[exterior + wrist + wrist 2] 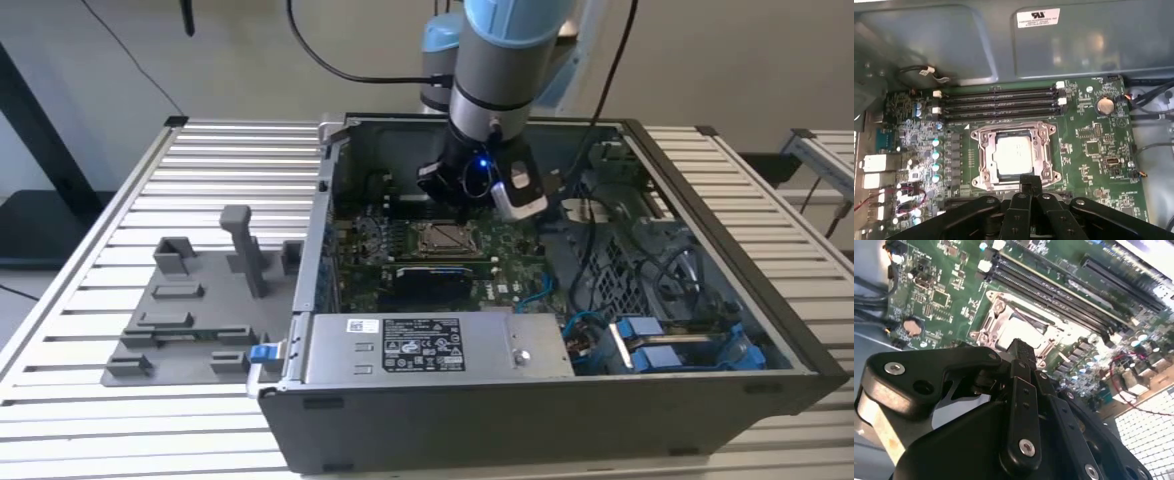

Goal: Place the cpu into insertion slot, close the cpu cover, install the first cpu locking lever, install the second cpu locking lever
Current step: 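Install the second cpu locking lever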

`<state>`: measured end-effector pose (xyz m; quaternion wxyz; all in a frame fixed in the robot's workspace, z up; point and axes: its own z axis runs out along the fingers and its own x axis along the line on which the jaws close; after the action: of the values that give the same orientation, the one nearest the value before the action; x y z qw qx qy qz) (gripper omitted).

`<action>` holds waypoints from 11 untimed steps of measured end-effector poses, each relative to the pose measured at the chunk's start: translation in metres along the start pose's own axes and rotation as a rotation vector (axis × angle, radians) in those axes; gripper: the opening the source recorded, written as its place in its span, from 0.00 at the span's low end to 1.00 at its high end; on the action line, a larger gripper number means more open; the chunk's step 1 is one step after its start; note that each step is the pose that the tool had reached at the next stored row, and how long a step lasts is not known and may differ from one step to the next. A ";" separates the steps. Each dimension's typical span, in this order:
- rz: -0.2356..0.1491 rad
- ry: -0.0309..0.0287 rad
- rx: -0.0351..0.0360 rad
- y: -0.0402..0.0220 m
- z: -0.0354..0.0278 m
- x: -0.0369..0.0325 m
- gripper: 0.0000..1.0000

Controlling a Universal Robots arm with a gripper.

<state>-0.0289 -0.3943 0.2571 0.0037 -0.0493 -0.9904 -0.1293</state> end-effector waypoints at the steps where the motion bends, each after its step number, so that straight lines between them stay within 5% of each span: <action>1: 0.000 -0.0001 0.0002 -0.0026 -0.0006 0.0008 0.11; 11: 0.000 -0.0004 0.0017 -0.0098 -0.0012 0.0195 0.11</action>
<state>-0.0492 -0.4022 0.2561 0.0035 -0.0494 -0.9905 -0.1284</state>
